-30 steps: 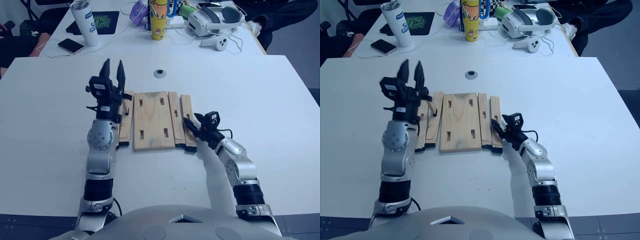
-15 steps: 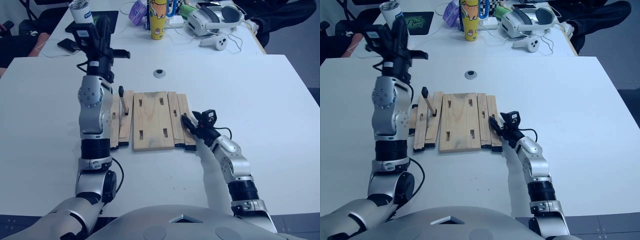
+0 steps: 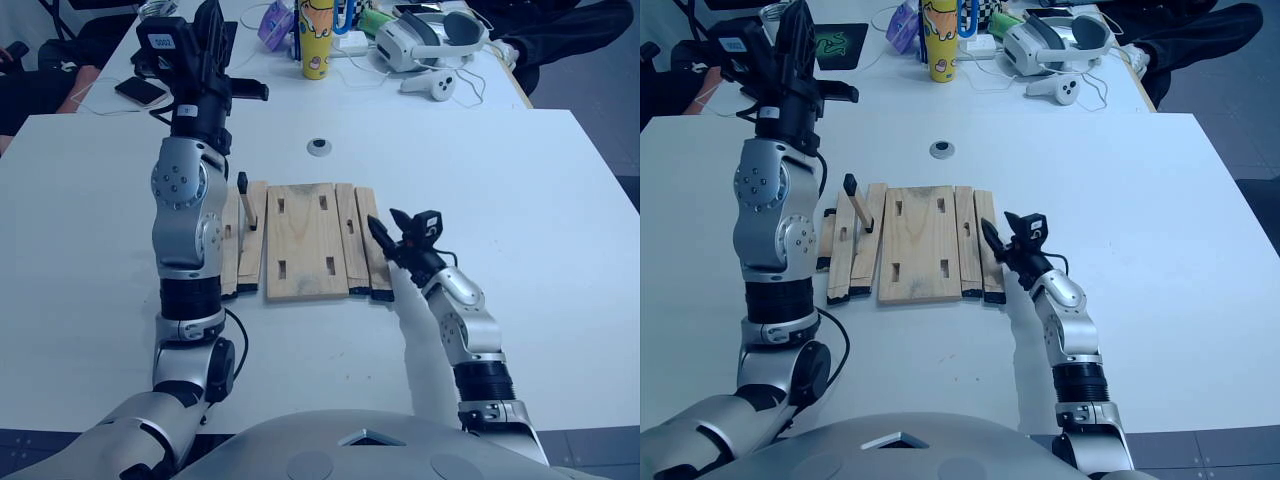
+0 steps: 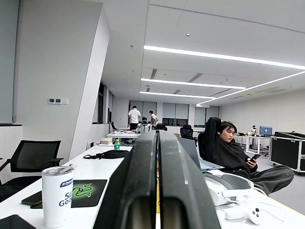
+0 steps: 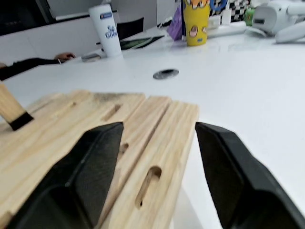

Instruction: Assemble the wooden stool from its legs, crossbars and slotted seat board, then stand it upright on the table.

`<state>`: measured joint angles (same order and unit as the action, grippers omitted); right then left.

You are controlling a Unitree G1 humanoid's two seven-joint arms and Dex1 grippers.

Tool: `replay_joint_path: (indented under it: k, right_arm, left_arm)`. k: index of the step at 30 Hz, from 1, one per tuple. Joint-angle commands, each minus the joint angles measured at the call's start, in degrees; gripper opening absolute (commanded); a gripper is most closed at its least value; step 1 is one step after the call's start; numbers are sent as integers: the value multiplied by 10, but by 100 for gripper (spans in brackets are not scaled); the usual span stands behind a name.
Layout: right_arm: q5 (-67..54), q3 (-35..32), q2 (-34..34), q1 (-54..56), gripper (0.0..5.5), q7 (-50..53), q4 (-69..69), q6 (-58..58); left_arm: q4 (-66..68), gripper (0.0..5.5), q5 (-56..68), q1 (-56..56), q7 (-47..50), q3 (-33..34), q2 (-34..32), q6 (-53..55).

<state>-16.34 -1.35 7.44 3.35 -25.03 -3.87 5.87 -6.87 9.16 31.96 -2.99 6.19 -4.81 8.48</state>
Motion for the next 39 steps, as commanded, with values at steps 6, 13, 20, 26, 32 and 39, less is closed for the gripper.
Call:
replay_joint_path:
  k: [6,13,20,26,32,39]
  right_arm:
    - [-2,-8,2,16,280,6,2,-7]
    - [7,-5,3,17,280,10,-13,-12]
    - [6,-4,-1,12,280,6,-17,-19]
    - [5,-4,-1,0,280,6,-15,-21]
    - [8,0,-3,-3,280,9,-13,-21]
    - [7,4,0,0,280,8,-9,-9]
  left_arm:
    - [164,2,-31,-145,3,-38,3,116]
    - [139,2,-29,-71,12,-25,2,83]
    - [42,2,-15,-53,-5,-21,12,-31]
    - [-11,2,-16,-51,-14,-18,5,-98]
    - [2,2,-22,-87,-36,-43,9,-112]
    - [170,2,7,-166,-2,-15,30,99]
